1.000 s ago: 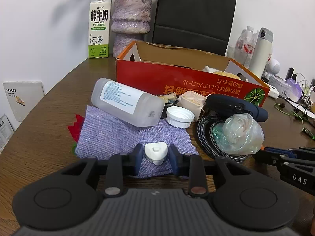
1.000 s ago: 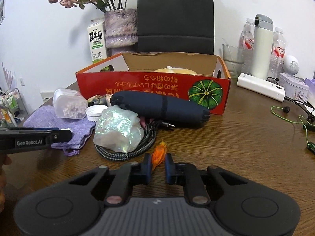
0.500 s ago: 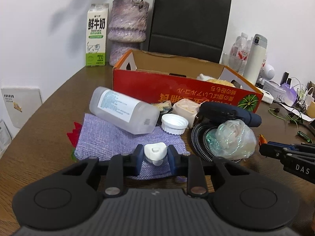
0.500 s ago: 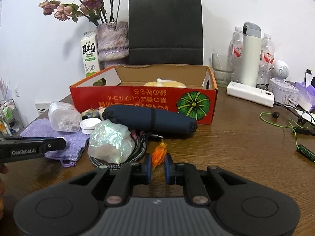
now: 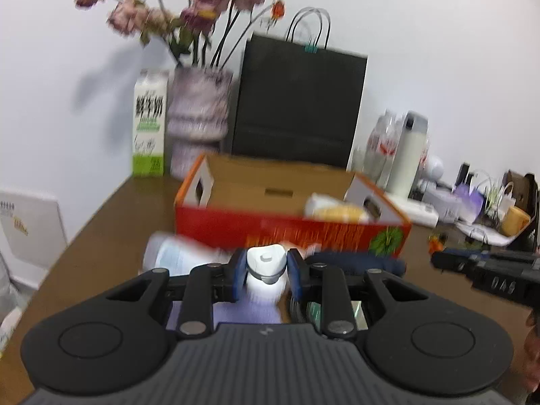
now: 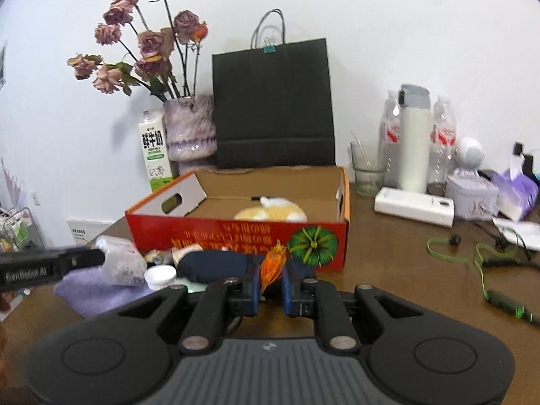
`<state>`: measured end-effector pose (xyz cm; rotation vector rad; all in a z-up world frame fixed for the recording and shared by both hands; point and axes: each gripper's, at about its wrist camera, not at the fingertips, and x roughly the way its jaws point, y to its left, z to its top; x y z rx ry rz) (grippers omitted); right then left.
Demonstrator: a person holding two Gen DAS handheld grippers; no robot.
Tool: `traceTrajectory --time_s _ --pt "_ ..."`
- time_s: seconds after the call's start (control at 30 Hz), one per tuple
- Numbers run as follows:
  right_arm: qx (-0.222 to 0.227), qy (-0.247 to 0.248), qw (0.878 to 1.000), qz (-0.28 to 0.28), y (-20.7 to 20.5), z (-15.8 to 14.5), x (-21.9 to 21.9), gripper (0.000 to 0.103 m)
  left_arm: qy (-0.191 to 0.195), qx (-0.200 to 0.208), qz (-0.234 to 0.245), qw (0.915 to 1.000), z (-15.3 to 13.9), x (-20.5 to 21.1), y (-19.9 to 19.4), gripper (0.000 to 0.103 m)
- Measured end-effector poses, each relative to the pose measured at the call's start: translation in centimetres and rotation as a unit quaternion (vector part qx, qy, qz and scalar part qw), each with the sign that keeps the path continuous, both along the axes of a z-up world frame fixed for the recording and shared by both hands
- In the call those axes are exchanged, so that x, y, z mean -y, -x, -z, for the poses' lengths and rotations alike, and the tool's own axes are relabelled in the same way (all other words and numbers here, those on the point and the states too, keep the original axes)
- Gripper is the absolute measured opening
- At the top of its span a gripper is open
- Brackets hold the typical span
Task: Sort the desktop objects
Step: 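Carry the heart piece and orange flower into the box and release both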
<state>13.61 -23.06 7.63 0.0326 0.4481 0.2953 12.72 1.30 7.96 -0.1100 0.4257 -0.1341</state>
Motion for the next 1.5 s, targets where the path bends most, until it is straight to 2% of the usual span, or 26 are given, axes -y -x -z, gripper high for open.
traceTrajectory --time_s 0.17,0.3,0.4,0.63,0.77,0.9,1.03,1.07,1.1,1.13,1.17,1.2,1.23,1.27,1.3,1.47,1.5 --pt "0.024 0.006 0.999 -0.022 -2.8 -2.4 -1.7 0.012 0.014 0.033 -0.007 0.9993 -2.9 0.7 -3.0 0.027" --pt "0.035 -0.030 0.999 -0.028 -5.8 -3.4 -3.7 0.012 0.055 0.038 -0.038 0.9970 -3.7 0.7 -5.8 0.027" --pt "0.023 -0.052 0.998 -0.028 -8.3 -3.1 -5.0 0.012 0.086 0.038 -0.053 0.9941 -3.6 0.3 -7.8 0.027" --pt "-0.030 -0.048 0.998 -0.037 -14.7 -0.4 -7.7 0.012 0.064 -0.004 -0.068 0.9957 -1.2 -0.6 -13.6 0.027" --pt "-0.046 -0.026 0.998 -0.044 -17.4 0.9 -9.3 0.012 0.050 -0.031 -0.069 0.9959 0.4 -0.8 -16.0 0.027" --pt "-0.062 -0.010 0.997 -0.052 -18.6 2.1 -10.2 0.012 0.035 -0.050 -0.072 0.9956 1.8 -1.1 -17.3 0.027" --pt "-0.071 -0.001 0.996 -0.051 -18.5 2.7 -10.1 0.014 0.040 -0.064 -0.085 0.9935 2.5 -1.5 -17.7 0.027" --pt "-0.071 -0.004 0.996 -0.048 -18.5 2.7 -9.9 0.015 0.041 -0.066 -0.087 0.9932 2.6 -1.6 -17.7 0.030" --pt "-0.071 -0.008 0.996 -0.045 -18.5 2.6 -9.7 0.021 0.041 -0.066 -0.089 0.9930 2.6 -1.6 -17.7 0.034" --pt "-0.073 -0.013 0.996 -0.047 -18.5 2.5 -9.5 0.027 0.042 -0.066 -0.092 0.9927 2.7 -1.6 -17.6 0.051" --pt "-0.073 -0.019 0.996 -0.051 -18.4 2.4 -9.3 0.040 0.044 -0.063 -0.094 0.9926 2.6 -1.7 -17.5 0.067" --pt "-0.070 -0.022 0.996 -0.052 -18.2 2.3 -9.2 0.056 0.045 -0.057 -0.097 0.9926 2.5 -1.7 -17.4 0.074" --pt "-0.065 -0.020 0.996 -0.052 -18.1 2.1 -9.2 0.064 0.047 -0.052 -0.100 0.9926 2.4 -1.7 -17.2 0.088" --pt "-0.057 -0.014 0.997 -0.049 -17.9 2.0 -9.2 0.077 0.049 -0.050 -0.103 0.9923 2.2 -1.8 -17.1 0.100" --pt "-0.048 -0.006 0.998 -0.044 -17.6 1.8 -9.3 0.088 0.051 -0.047 -0.107 0.9918 2.0 -1.9 -17.0 0.103" --pt "-0.041 -0.006 0.998 -0.050 -17.5 1.5 -9.4 0.103 0.065 -0.047 -0.117 0.9899 1.7 -2.2 -16.9 0.103" --pt "-0.040 -0.005 0.998 -0.049 -17.4 1.5 -9.4 0.103 0.067 -0.048 -0.117 0.9897 1.7 -2.3 -16.8 0.103"
